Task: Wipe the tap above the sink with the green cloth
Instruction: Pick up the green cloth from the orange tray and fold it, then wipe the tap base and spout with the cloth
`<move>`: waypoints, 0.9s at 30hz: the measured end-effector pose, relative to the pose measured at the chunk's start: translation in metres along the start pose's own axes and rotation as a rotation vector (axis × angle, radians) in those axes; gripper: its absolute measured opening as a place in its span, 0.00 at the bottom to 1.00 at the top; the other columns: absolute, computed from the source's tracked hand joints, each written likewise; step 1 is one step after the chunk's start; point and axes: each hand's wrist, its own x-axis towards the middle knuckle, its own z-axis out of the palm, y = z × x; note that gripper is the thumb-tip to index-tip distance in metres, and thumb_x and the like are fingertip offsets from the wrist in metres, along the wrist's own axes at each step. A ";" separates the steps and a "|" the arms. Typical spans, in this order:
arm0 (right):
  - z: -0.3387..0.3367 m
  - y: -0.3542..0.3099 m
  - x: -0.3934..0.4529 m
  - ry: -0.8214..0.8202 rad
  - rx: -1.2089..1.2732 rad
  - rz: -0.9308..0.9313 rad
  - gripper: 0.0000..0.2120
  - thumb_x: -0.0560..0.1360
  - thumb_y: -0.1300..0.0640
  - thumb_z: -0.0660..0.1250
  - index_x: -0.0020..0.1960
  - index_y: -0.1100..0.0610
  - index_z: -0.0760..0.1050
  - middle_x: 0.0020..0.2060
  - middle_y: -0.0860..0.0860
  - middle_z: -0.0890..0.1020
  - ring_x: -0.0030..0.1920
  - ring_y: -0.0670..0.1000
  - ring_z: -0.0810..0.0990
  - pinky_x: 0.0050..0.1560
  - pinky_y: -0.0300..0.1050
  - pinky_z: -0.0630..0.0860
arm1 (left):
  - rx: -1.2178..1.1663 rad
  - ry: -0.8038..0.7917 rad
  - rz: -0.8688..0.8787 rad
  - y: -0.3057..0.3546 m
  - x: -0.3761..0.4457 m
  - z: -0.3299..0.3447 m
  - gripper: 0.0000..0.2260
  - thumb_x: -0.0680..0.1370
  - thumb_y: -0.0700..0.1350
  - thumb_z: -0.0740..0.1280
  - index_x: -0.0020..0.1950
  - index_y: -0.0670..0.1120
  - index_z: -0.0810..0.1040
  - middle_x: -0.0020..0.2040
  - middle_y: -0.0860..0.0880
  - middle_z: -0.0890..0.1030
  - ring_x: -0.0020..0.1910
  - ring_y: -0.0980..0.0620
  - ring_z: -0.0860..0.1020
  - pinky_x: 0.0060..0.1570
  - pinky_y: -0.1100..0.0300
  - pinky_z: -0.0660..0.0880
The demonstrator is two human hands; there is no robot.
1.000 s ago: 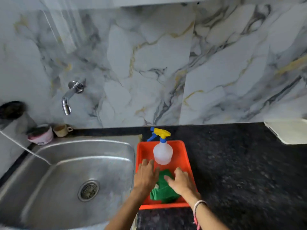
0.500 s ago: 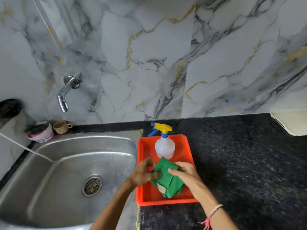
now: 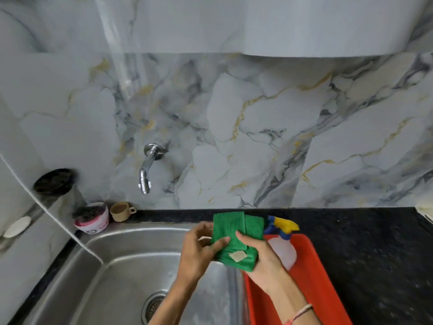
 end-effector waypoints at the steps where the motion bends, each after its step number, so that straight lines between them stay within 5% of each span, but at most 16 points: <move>1: 0.009 0.009 0.012 0.044 -0.009 -0.009 0.29 0.67 0.63 0.80 0.65 0.68 0.79 0.61 0.69 0.84 0.60 0.69 0.84 0.52 0.63 0.85 | 0.127 0.032 0.050 0.001 0.006 -0.017 0.11 0.72 0.43 0.81 0.51 0.49 0.83 0.45 0.48 0.86 0.41 0.55 0.85 0.38 0.62 0.83; 5: 0.044 0.029 0.065 0.222 0.046 -0.070 0.31 0.68 0.65 0.73 0.70 0.67 0.74 0.65 0.69 0.80 0.62 0.68 0.82 0.59 0.64 0.80 | 0.445 0.202 0.271 0.016 0.047 -0.100 0.20 0.72 0.57 0.79 0.59 0.50 0.81 0.48 0.54 0.84 0.46 0.59 0.82 0.45 0.61 0.81; 8: 0.073 0.028 0.108 0.338 -0.043 -0.222 0.28 0.68 0.69 0.73 0.68 0.66 0.76 0.60 0.66 0.84 0.57 0.64 0.85 0.48 0.57 0.85 | 0.655 0.401 0.499 0.037 0.108 -0.170 0.20 0.80 0.54 0.72 0.67 0.45 0.77 0.59 0.46 0.81 0.58 0.47 0.80 0.58 0.50 0.79; 10: 0.095 0.024 0.141 0.409 -0.290 -0.408 0.15 0.73 0.71 0.73 0.59 0.63 0.80 0.49 0.55 0.90 0.54 0.63 0.87 0.43 0.49 0.87 | 0.835 0.574 0.668 0.054 0.162 -0.206 0.22 0.84 0.50 0.66 0.74 0.40 0.73 0.69 0.39 0.77 0.69 0.39 0.75 0.70 0.44 0.74; 12: 0.127 0.015 0.175 0.336 -0.663 -0.686 0.14 0.75 0.73 0.72 0.51 0.55 0.83 0.41 0.43 0.90 0.51 0.54 0.87 0.46 0.39 0.84 | 1.008 0.745 0.821 0.071 0.220 -0.229 0.25 0.86 0.47 0.63 0.79 0.37 0.66 0.77 0.35 0.70 0.76 0.35 0.69 0.76 0.41 0.69; 15: 0.182 0.003 0.227 -0.003 -1.294 -0.931 0.28 0.68 0.80 0.65 0.61 0.57 0.83 0.57 0.48 0.88 0.59 0.46 0.83 0.64 0.36 0.77 | 1.221 0.820 1.018 0.086 0.297 -0.252 0.26 0.87 0.46 0.60 0.82 0.37 0.59 0.81 0.36 0.63 0.82 0.39 0.62 0.79 0.43 0.65; 17: 0.205 -0.003 0.263 -0.122 -1.689 -0.947 0.38 0.61 0.81 0.64 0.67 0.57 0.81 0.65 0.52 0.84 0.66 0.51 0.79 0.70 0.42 0.74 | 1.338 0.846 1.104 0.085 0.332 -0.265 0.27 0.87 0.49 0.57 0.83 0.38 0.57 0.82 0.36 0.62 0.83 0.40 0.60 0.81 0.43 0.64; 19: 0.209 -0.002 0.287 -0.182 -1.909 -0.949 0.38 0.59 0.80 0.67 0.67 0.59 0.81 0.66 0.54 0.84 0.67 0.56 0.79 0.70 0.50 0.76 | 1.368 0.874 1.186 0.079 0.354 -0.273 0.28 0.87 0.51 0.55 0.84 0.39 0.54 0.82 0.37 0.60 0.83 0.40 0.59 0.81 0.43 0.63; 22: 0.183 0.007 0.302 -0.095 -1.945 -1.032 0.41 0.55 0.82 0.69 0.67 0.61 0.81 0.65 0.56 0.84 0.67 0.57 0.80 0.74 0.43 0.71 | 1.324 0.925 1.288 0.072 0.371 -0.276 0.29 0.86 0.53 0.52 0.84 0.40 0.55 0.82 0.39 0.59 0.82 0.40 0.62 0.80 0.44 0.62; 25: 0.160 0.024 0.303 0.103 -1.695 -1.023 0.43 0.58 0.85 0.67 0.70 0.60 0.78 0.69 0.55 0.81 0.71 0.50 0.76 0.76 0.31 0.63 | 1.295 0.955 1.335 0.070 0.376 -0.276 0.29 0.86 0.53 0.51 0.84 0.41 0.55 0.83 0.41 0.56 0.84 0.43 0.57 0.83 0.47 0.56; 27: 0.153 0.034 0.302 0.185 -1.503 -1.000 0.42 0.60 0.86 0.66 0.70 0.61 0.78 0.69 0.55 0.81 0.70 0.48 0.77 0.73 0.32 0.68 | 1.289 0.971 1.340 0.070 0.377 -0.275 0.29 0.86 0.53 0.51 0.84 0.42 0.54 0.83 0.42 0.54 0.84 0.45 0.54 0.84 0.48 0.54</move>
